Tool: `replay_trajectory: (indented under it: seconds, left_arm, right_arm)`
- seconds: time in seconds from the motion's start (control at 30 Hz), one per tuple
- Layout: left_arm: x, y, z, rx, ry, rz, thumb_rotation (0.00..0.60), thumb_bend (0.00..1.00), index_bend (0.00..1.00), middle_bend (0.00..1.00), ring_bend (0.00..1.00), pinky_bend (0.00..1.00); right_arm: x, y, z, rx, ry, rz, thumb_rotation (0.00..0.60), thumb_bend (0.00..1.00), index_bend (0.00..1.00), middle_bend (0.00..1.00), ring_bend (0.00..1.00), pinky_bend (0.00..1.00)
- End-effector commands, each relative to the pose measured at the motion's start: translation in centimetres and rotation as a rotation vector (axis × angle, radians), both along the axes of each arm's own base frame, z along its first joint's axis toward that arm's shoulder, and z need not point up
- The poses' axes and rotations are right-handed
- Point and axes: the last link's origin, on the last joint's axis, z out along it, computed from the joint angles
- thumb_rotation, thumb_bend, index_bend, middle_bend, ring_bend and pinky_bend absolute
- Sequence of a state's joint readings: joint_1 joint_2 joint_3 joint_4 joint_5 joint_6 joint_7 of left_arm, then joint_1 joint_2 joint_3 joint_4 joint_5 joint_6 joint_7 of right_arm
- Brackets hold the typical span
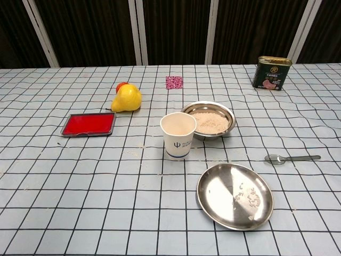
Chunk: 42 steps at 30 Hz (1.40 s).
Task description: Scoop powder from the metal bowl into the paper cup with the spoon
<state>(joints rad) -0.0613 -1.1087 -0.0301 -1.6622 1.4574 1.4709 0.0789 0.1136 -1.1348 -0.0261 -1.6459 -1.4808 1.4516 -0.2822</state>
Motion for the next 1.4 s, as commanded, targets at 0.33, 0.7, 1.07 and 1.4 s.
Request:
replay_trajectory:
  seconds: [0.33, 0.7, 1.07, 1.4]
  left_arm:
    - [0.1, -0.1, 0.1, 0.005, -0.009, -0.004, 0.6, 0.0, 0.0, 0.0, 0.0, 0.0]
    - [0.3, -0.1, 0.1, -0.003, -0.007, -0.017, 0.6, 0.0, 0.0, 0.0, 0.0, 0.0]
    - [0.3, -0.1, 0.1, -0.007, -0.008, -0.014, 0.6, 0.0, 0.0, 0.0, 0.0, 0.0]
    - [0.1, 0.0, 0.1, -0.018, -0.012, -0.013, 0.6, 0.0, 0.0, 0.0, 0.0, 0.0]
  right_arm:
    - [0.6, 0.0, -0.6, 0.025, -0.023, 0.007, 0.6, 0.37, 0.0, 0.0, 0.0, 0.12]
    - [3.2, -3.4, -2.2, 0.009, -0.053, 0.111, 0.6, 0.37, 0.25, 0.74, 0.87, 0.89]
    - [6.1, -8.2, -8.7, 0.124, 0.028, 0.1, 0.6, 0.37, 0.53, 0.93, 1.0, 0.97]
    - [7.1, -10.0, -12.7, 0.153, 0.074, 0.065, 0.6, 0.39, 0.55, 0.93, 1.0, 0.97]
